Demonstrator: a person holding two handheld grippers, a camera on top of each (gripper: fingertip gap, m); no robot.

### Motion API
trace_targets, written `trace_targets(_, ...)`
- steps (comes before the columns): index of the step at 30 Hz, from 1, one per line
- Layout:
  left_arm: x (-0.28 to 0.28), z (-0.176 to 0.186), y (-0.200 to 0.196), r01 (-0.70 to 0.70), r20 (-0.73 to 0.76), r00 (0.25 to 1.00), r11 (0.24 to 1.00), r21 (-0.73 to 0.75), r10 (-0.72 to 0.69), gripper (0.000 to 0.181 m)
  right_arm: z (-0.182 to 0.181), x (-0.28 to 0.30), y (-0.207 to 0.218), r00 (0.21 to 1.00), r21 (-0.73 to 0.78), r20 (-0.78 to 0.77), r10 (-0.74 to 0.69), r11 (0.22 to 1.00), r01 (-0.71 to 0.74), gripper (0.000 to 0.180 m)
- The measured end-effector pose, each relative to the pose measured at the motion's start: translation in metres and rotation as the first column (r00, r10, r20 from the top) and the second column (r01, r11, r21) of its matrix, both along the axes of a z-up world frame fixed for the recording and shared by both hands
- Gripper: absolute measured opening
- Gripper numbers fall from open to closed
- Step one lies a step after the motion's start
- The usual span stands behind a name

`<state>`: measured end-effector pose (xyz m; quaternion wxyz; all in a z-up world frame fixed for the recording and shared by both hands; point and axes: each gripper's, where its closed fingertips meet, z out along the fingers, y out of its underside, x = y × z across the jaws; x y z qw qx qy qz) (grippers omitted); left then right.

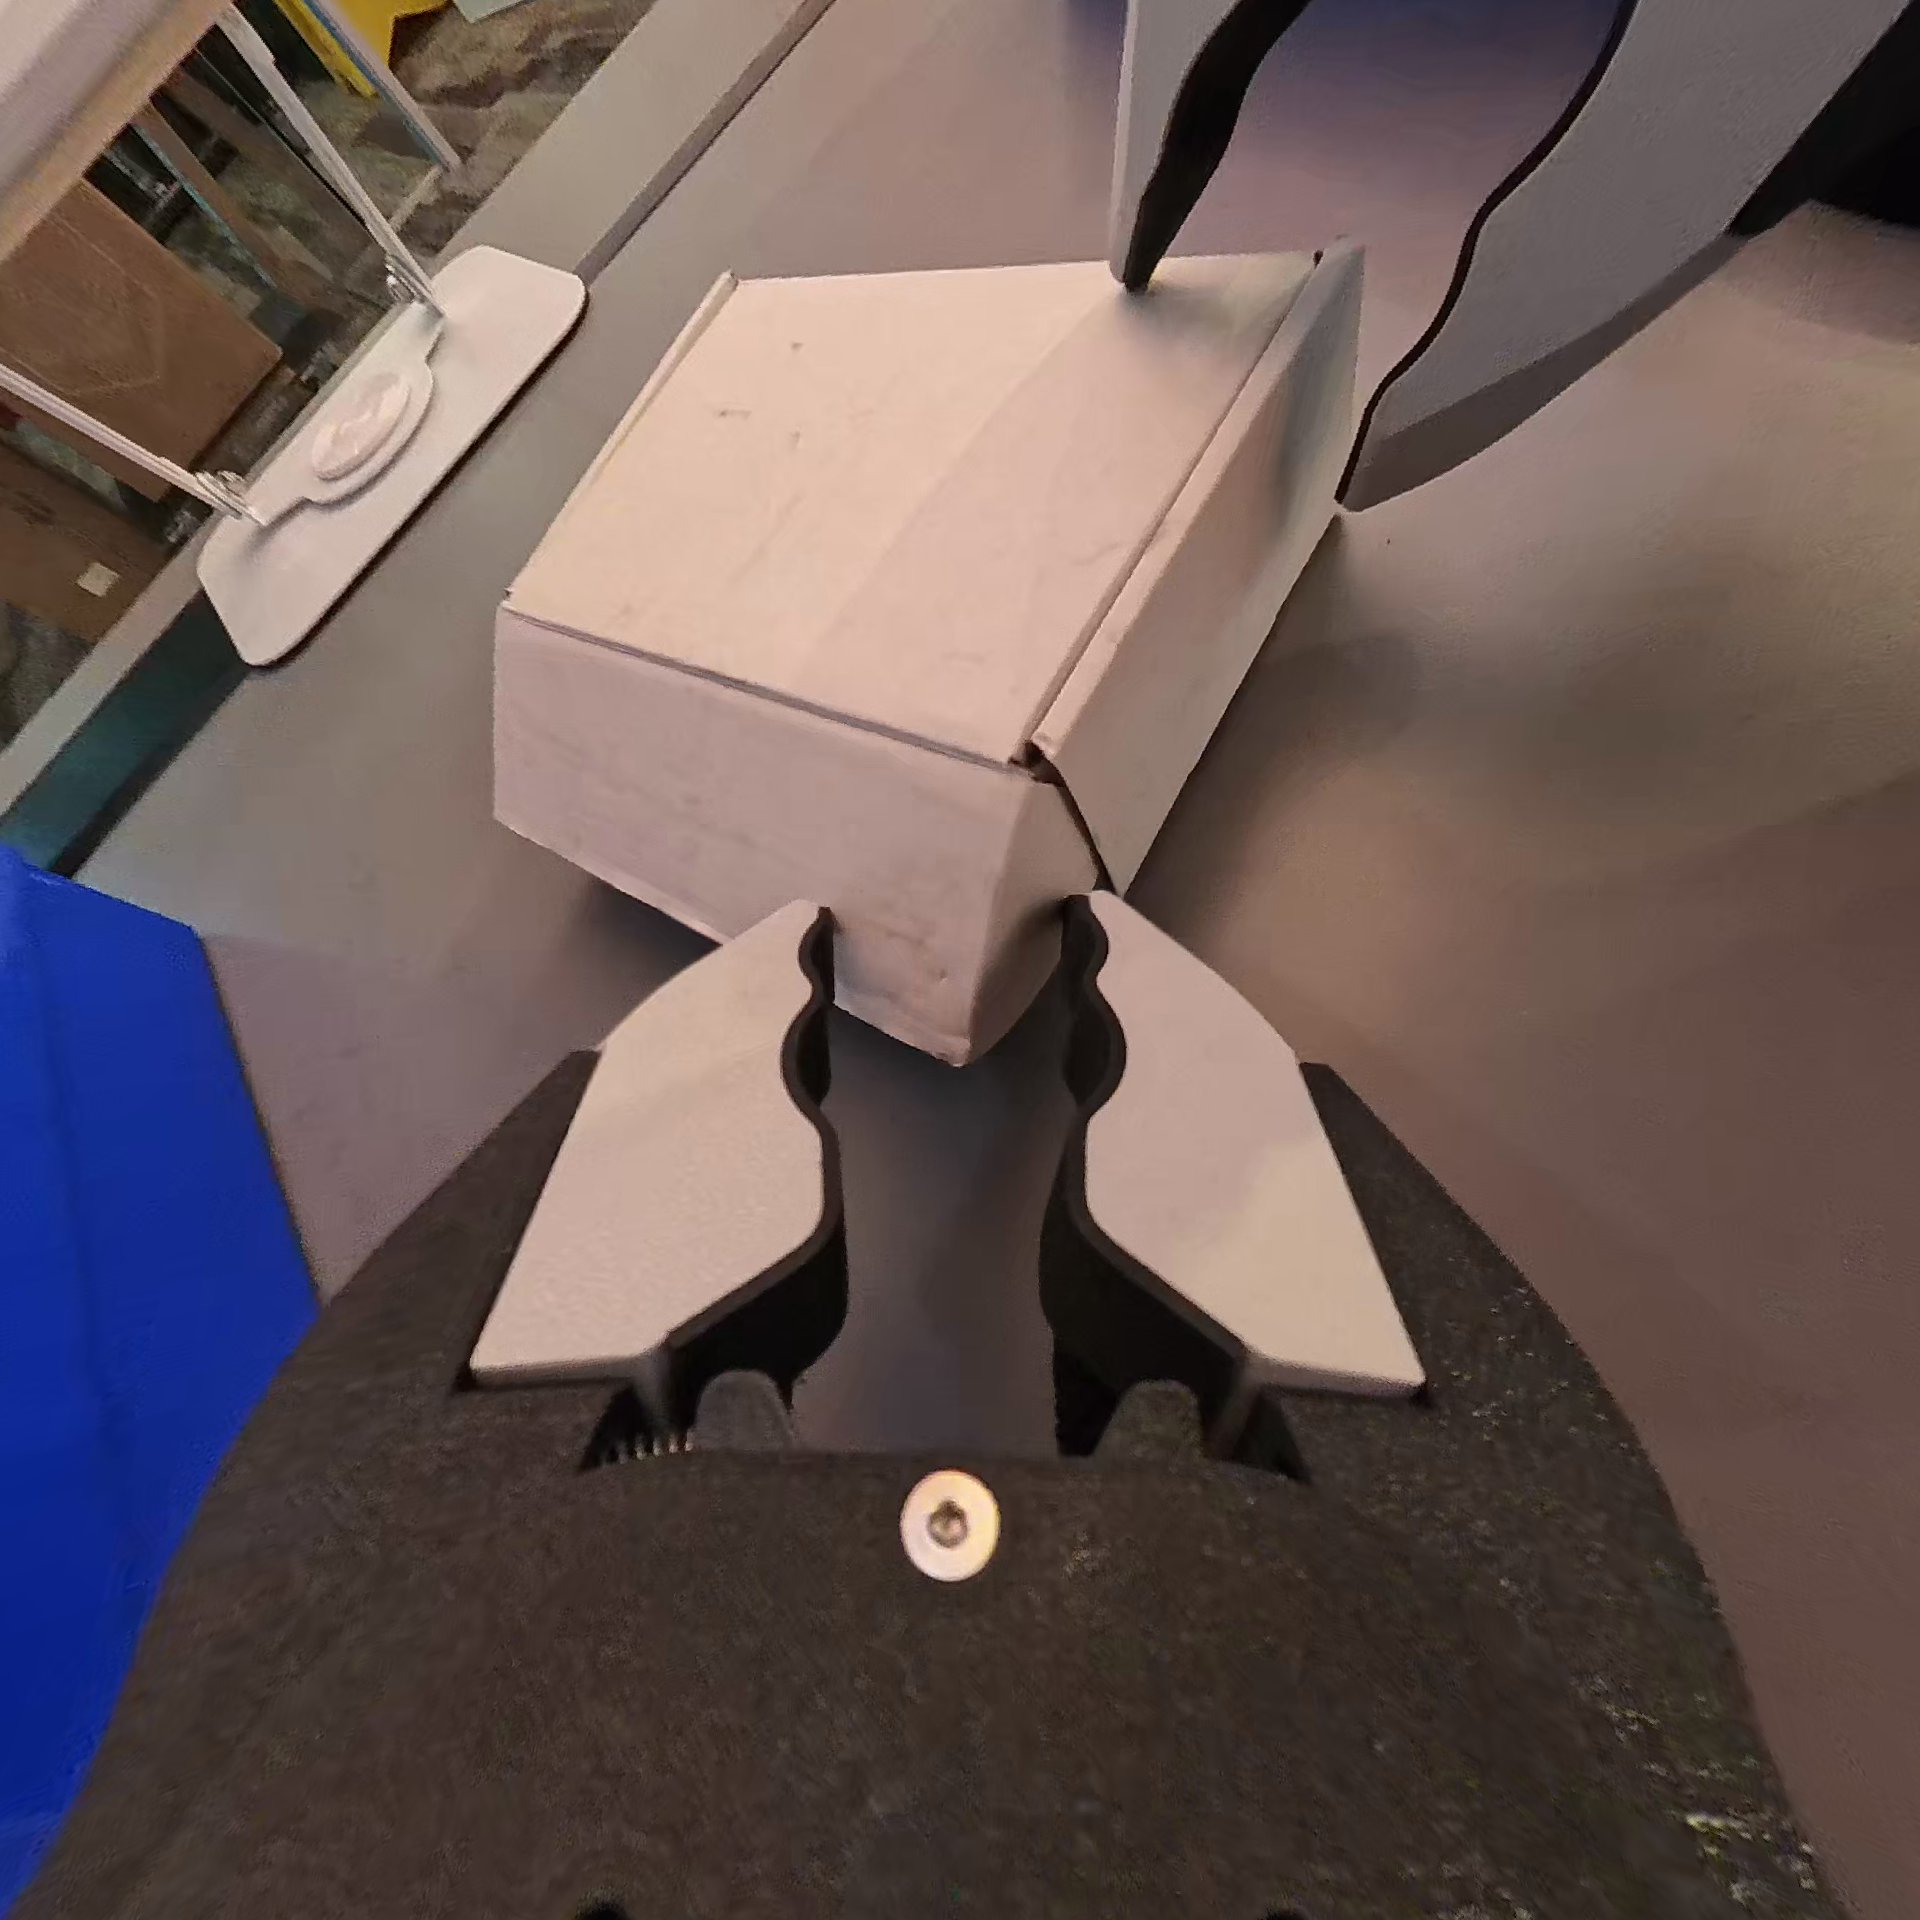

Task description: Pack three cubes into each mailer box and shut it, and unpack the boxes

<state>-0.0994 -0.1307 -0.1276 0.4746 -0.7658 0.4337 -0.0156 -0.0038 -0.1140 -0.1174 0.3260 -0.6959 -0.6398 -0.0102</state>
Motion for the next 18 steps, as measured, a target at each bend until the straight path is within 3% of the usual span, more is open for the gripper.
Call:
trace_targets(10, 0.003, -0.002, -0.003, -0.003, 0.081, 0.997, 0.996, -0.084, 0.009, 0.040, 0.000, 0.001, -0.001, 1.000, 0.006, -0.017, -0.008, 1.000, 0.008, 0.057)
trace_targets(18, 0.007, 0.006, -0.021, 0.066, 0.269, 0.963, 0.949, -0.310, 0.021, 0.038, 0.022, 0.004, -0.014, 0.955, -0.067, -0.217, -0.204, 0.979, 0.194, 0.062)
